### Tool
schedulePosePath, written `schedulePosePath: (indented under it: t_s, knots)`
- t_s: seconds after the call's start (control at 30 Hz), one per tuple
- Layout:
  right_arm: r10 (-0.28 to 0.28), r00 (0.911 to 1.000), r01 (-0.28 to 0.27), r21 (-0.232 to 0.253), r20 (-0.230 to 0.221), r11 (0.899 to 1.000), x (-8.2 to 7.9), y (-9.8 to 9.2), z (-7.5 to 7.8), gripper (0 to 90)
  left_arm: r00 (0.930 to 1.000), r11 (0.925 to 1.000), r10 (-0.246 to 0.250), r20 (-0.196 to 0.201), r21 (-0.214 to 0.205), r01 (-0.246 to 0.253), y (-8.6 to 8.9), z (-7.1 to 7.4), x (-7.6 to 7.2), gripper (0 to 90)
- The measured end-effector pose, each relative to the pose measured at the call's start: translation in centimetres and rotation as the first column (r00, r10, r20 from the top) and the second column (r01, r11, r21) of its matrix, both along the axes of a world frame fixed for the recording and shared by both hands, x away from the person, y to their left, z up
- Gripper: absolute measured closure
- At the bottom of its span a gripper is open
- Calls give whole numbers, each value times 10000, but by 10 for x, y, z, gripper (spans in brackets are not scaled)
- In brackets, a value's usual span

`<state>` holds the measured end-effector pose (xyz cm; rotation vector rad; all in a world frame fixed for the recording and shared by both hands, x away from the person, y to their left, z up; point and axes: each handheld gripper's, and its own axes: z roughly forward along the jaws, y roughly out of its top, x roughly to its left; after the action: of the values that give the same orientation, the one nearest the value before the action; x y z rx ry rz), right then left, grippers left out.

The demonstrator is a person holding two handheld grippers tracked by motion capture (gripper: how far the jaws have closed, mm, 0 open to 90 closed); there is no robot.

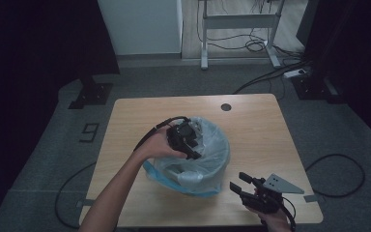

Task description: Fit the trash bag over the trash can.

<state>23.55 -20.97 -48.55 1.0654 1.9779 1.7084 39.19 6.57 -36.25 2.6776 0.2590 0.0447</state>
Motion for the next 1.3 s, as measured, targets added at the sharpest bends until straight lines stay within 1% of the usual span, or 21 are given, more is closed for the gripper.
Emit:
schedulePosePath:
  t_s: [0.1,0.13,0.2,0.33,0.43,0.5,0.57,0.67,0.7,0.83,0.9,1.0,1.03,1.1,1.2,1.3]
  knots:
    - [-19,10000,19,3,2,10000,0,-1,0,426,10000,9994,63,14,-352,-63,4,3,0,503]
    - [-24,10000,24,4,0,10000,0,-1,0,426,9999,9986,93,40,-526,-91,6,5,0,501]
    - [-46,10000,46,21,-3,10000,0,-1,0,426,9999,9972,111,94,-739,-104,10,8,1,496]
    - [-26,10000,26,-4,11,10000,0,-1,0,426,9999,9913,110,85,-1312,-98,15,15,0,494]
    - [-29,10000,29,-4,2,10000,0,0,0,426,9995,9859,217,227,-1662,-176,14,19,1,495]
    - [-29,10000,29,-9,-4,10000,0,0,0,426,9994,9845,243,262,-1744,-194,11,20,2,495]
    - [-29,10000,29,-12,-4,10000,0,0,-1,426,9993,9852,270,243,-1702,-224,5,18,3,494]
    - [-42,10000,42,-16,0,10000,0,-1,-1,426,9995,9890,181,245,-1471,-143,-5,15,3,493]
    - [-46,10000,46,-1,-5,10000,0,-2,-1,426,9995,9913,143,269,-1310,-107,-9,13,3,492]
    - [-75,10000,75,19,2,10000,0,-3,-1,426,9998,9948,53,201,-1018,-32,-16,8,3,486]
    - [-68,10000,68,11,-10,10000,0,-3,-1,425,9998,9956,7,199,-939,12,-18,6,2,483]
    - [-82,10000,82,14,-25,10000,0,-3,-1,424,9997,9954,-2,244,-956,26,-19,6,1,469]
    - [-85,10000,85,4,-11,10000,0,-3,-1,424,9996,9951,19,284,-989,9,-18,7,1,457]
    - [-115,9999,115,27,-8,9999,-1,-3,0,423,9991,9919,125,411,-1265,-72,-14,9,0,418]
    - [-174,9998,174,31,-16,9998,-1,-4,0,420,9979,9831,334,556,-1814,-228,-7,14,-1,336]
    - [-244,9997,244,23,-18,9997,0,-6,0,419,9946,9752,661,797,-2160,-475,1,18,-3,262]
